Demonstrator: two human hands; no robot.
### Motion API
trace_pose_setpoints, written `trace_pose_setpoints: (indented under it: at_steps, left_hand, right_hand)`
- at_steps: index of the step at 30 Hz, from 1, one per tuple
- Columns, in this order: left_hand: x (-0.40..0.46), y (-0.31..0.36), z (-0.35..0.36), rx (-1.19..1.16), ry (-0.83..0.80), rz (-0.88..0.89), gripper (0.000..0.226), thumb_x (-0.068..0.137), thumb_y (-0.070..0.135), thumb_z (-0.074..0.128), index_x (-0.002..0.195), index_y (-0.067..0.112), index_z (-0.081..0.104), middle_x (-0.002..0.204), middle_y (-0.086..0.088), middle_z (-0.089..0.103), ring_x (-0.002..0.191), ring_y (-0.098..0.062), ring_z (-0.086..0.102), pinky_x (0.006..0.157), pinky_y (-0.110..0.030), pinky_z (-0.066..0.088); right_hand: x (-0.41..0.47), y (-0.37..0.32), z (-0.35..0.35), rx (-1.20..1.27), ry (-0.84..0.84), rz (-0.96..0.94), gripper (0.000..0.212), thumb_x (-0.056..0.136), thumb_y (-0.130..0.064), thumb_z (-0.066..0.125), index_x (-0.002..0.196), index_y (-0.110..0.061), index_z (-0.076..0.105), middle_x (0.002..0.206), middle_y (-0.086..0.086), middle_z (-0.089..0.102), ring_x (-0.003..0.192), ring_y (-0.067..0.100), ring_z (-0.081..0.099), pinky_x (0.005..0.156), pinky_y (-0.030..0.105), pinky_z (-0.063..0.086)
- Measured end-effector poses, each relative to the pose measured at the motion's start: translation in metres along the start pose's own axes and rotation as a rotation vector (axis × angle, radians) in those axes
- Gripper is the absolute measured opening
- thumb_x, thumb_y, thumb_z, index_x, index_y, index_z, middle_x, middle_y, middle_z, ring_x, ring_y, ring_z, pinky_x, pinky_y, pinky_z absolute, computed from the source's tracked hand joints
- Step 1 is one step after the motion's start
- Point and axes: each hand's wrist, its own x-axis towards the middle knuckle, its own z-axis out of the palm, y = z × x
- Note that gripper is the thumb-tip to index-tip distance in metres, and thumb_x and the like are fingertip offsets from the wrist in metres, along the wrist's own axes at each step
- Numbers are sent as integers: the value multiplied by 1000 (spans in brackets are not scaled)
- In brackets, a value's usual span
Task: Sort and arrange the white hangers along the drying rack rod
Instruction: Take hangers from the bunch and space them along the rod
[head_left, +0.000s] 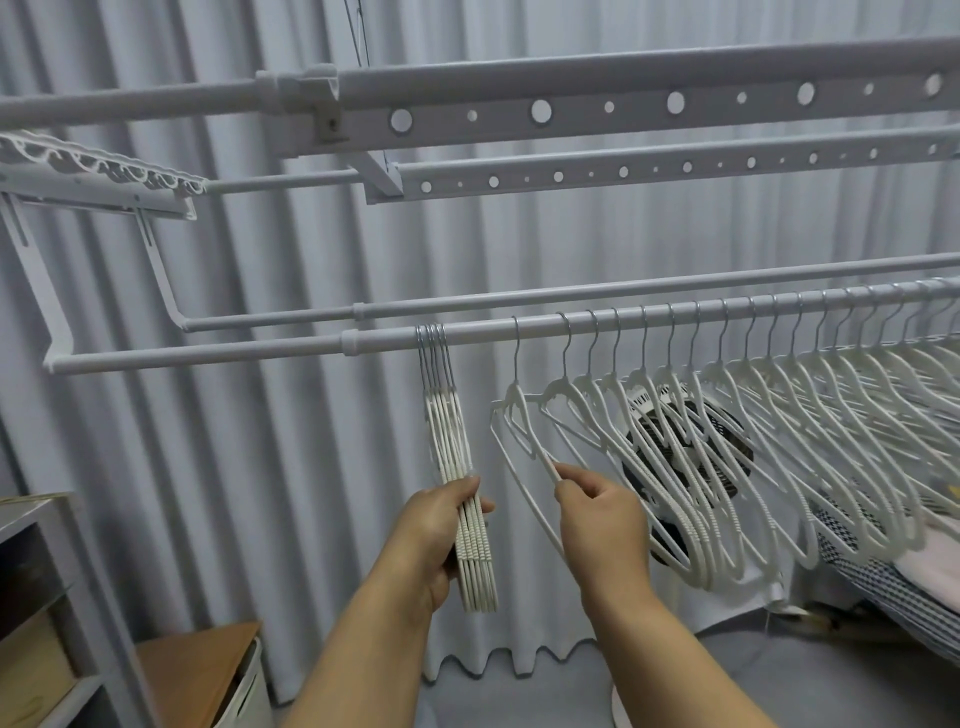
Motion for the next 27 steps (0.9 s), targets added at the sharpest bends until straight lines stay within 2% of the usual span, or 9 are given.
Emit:
trace_pose_setpoints:
  at_steps: [3,5,12,17,22,27]
  left_hand:
    - [2,0,0,-2,1,0,37,96,32,56,73,5,64,67,-8,51,63,-21,49,58,-30,41]
    - [3,0,2,-5,3,-3,37,96,32,56,73,5,65,66,-8,51,62,-21,49,58,-30,41]
    - [4,-2,4,-9,9,-9,37,96,32,56,73,5,65,68,-9,51,63,-21,49,58,-30,41]
    - [5,-2,5,-13,13,-13,37,95,32,56,73,4,65,68,-9,50,64,-21,49,59,-29,41]
    - [4,-2,5,-14,9,-15,36,95,32,56,75,4,66,70,-9,51,65,-22,50,62,-31,42]
    - [3,-2,5,-17,7,-16,37,95,32,57,72,5,65,69,-8,50,62,-21,49,60,-30,41]
  right_hand:
    - [2,2,-3,-2,12,12,35,89,-12,51,119,-19,67,32,-12,40,33,4,32,40,19,31]
    - [4,3,-4,15,18,22,35,88,-11,51,119,-18,67,33,-11,36,35,6,29,41,21,29]
    - [2,4,-9,-3,29,15,35,89,-11,51,121,-18,66,32,-12,45,30,3,30,41,20,29]
    - [2,2,-10,-11,30,12,37,89,-12,50,121,-19,65,32,-11,44,30,4,32,39,20,30]
    - [2,3,-11,-16,49,11,38,88,-11,50,122,-19,65,43,-6,44,31,5,29,40,21,29]
    - [1,1,-13,-26,49,15,37,89,-12,50,123,-18,64,35,-10,45,30,5,32,37,19,31]
